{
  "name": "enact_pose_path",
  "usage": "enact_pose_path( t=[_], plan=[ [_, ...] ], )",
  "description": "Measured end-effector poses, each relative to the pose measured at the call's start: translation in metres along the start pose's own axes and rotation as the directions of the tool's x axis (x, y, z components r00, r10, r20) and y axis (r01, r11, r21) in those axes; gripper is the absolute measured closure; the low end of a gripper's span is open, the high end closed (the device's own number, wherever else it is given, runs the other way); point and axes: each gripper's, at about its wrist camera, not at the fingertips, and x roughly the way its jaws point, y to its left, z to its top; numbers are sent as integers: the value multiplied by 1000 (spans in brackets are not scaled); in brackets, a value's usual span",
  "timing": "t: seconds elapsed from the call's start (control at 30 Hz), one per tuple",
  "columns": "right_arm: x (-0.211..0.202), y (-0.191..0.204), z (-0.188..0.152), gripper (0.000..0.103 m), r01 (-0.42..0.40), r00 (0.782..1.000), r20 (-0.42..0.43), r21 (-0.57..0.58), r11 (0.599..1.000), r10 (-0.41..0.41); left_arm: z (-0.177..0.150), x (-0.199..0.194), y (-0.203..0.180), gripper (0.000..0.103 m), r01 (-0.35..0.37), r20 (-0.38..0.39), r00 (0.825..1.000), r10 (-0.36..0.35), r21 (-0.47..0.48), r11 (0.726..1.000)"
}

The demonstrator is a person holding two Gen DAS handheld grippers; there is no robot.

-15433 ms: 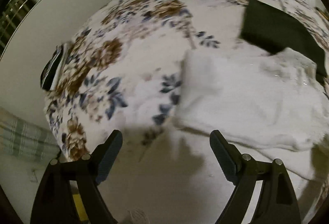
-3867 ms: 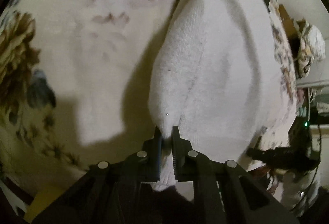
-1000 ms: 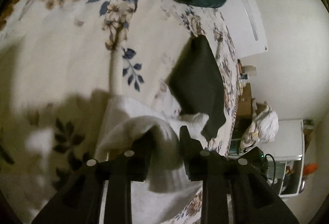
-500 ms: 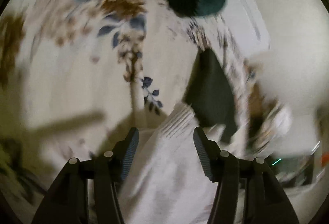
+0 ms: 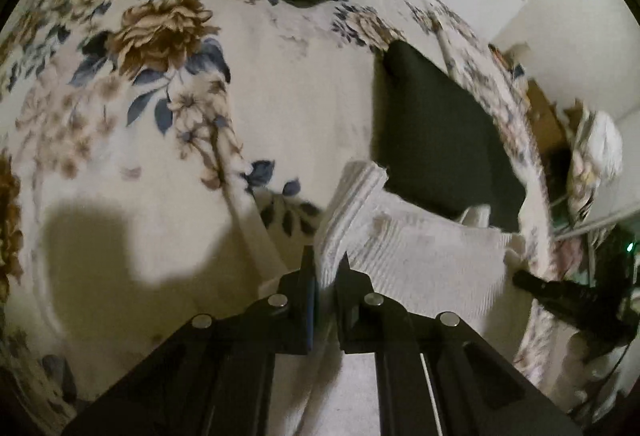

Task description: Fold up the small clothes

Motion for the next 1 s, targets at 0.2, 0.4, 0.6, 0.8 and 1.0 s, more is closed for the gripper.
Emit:
enact_pose_path(
  t=[0.2, 0.4, 0.6, 0.8, 1.0],
  plan=[
    [24, -1, 29, 99, 103, 995, -19, 7, 995, -103, 18, 48, 25, 97, -26, -108, 994, 17, -87, 996],
    [38, -17, 25, 89, -26, 983, -180, 54, 998, 36, -1, 14, 38, 76, 39, -142, 988, -54, -106, 994],
    [-8, -55, -46, 64, -113, 963, -232, 114, 987, 137, -71, -35, 58, 53, 61, -140, 986, -86, -174, 983],
    [11, -94, -136, 64, -102, 922, -331, 290, 952, 200, -130, -32, 53, 56, 51, -181, 979, -95, -234, 971],
    [16, -99, -158, 93, -189, 921, -250, 385, 903, 299, -130, -43, 38, 97, 39, -82, 995, -58, -222, 974]
  ],
)
